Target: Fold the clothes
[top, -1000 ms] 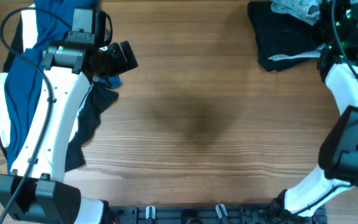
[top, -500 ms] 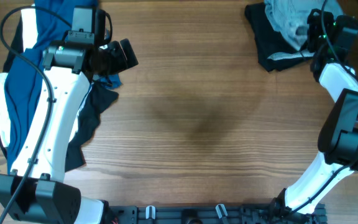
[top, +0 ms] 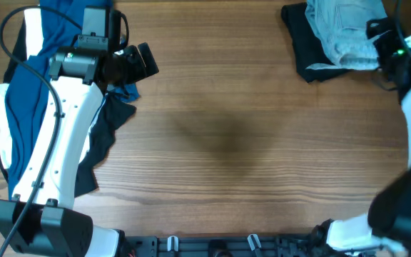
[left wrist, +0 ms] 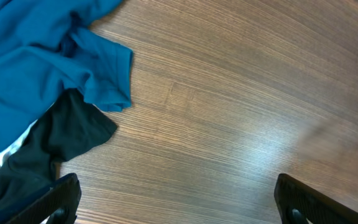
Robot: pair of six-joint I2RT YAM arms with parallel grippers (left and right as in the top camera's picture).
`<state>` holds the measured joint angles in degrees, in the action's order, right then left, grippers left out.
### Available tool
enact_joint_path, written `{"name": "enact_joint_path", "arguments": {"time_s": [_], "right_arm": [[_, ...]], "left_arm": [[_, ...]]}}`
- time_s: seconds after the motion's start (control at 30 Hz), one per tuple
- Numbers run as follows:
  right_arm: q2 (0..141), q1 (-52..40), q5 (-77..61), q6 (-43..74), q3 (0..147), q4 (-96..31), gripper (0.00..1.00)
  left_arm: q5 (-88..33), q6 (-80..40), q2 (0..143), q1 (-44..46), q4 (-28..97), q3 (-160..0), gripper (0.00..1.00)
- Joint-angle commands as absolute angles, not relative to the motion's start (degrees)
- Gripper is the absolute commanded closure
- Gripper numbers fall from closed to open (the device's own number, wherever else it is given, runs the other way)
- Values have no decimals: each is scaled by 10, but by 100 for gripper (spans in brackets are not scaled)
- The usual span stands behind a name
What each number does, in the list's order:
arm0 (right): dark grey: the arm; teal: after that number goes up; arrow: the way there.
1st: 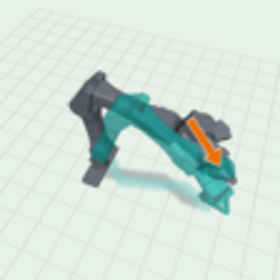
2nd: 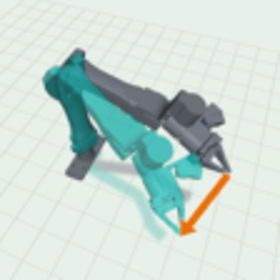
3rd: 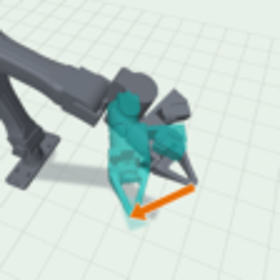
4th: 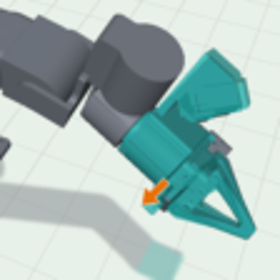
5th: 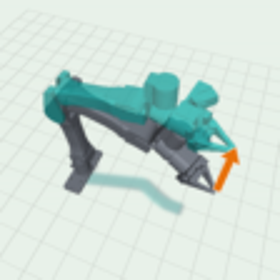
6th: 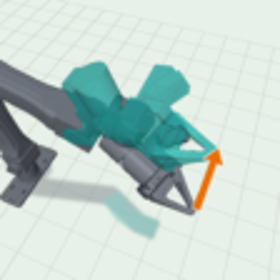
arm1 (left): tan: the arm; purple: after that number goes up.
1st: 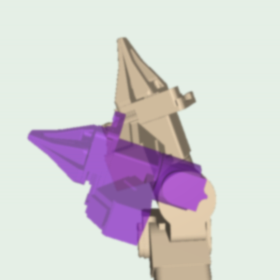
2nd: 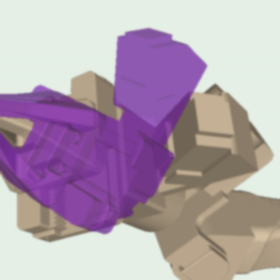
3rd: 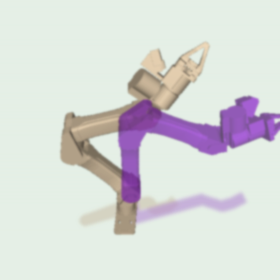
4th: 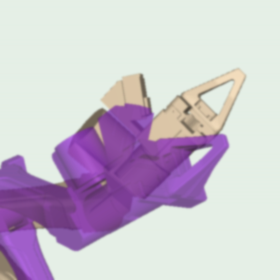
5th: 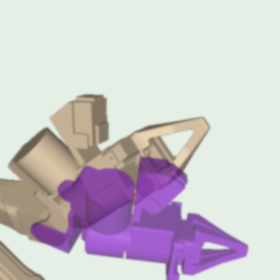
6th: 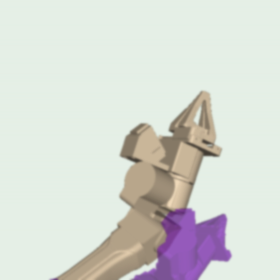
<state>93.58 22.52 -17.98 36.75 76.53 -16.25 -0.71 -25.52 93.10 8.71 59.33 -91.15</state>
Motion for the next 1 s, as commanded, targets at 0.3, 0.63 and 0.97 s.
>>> {"name": "enact_joint_path", "arguments": {"time_s": [0.3, 0.63, 0.97], "right_arm": [[1072, 208, -133, 106, 776, 161, 0], [1313, 172, -81, 105, 776, 218, 0], [1197, 172, -104, 88, 776, 139, 1]], "left_arm": [[-6, -244, 952, 88, 578, -917, 0], [-5, -244, 1003, 88, 571, -917, 0], [-5, -244, 1020, 88, 570, -917, 0]]}}
